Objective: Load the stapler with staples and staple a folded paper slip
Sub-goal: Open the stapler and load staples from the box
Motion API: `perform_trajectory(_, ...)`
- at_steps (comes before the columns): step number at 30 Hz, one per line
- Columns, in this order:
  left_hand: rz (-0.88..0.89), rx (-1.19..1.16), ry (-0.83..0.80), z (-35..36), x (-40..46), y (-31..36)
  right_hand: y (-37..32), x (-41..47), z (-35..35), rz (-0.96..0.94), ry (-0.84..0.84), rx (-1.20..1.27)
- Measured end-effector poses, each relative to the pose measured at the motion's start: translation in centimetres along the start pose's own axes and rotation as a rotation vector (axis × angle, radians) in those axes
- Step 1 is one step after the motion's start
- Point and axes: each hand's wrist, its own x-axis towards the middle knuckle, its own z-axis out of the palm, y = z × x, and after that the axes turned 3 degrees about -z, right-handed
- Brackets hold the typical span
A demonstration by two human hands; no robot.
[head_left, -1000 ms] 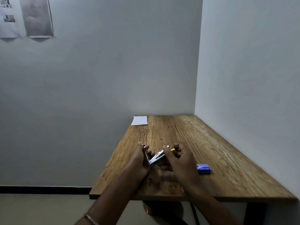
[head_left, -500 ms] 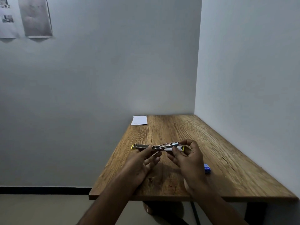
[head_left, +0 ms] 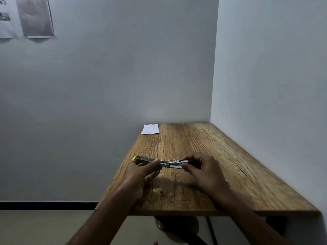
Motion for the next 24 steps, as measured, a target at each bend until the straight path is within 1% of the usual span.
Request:
perform_trajectory(3, 0.046, -0.003, 0.017, -0.9, 0.5, 0.1, 0.4, 0.2, -0.1, -0.014, 0.006, -0.044)
perform_trajectory(4, 0.065, 0.044, 0.016, -1.2, 0.7, 0.2, 0.5, 0.3, -0.1, -0.02, -0.001, -0.055)
perform_trajectory(5, 0.102, 0.149, 0.024, -1.6, 0.8, 0.2, 0.6, 0.5, -0.2, -0.033, -0.014, -0.075)
perform_trajectory(8, 0.275, 0.584, 0.077, -2.5, 1.1, 0.4, 0.7, 1.3, -0.3, -0.089, -0.093, -0.21)
perform_trajectory(10, 0.335, 0.739, 0.078, -2.8, 1.1, 0.6, 0.7, 1.9, -0.4, -0.11, -0.157, -0.305)
perform_trajectory(12, 0.369, 0.839, 0.075, -3.0, 1.1, 0.7, 0.9, 2.4, -0.5, -0.121, -0.198, -0.352)
perform_trajectory(16, 0.424, 0.954, 0.059, -3.3, 1.6, 0.4, 1.6, 2.6, -0.8, -0.135, -0.24, -0.379)
perform_trajectory(20, 0.441, 1.022, 0.038, -3.2, 1.7, 0.3, 2.2, 2.6, -0.7, -0.18, -0.202, -0.433)
perform_trajectory(24, 0.452, 1.049, 0.033, -3.3, 1.8, 0.2, 2.9, 2.4, -0.4, -0.276, -0.255, -0.579)
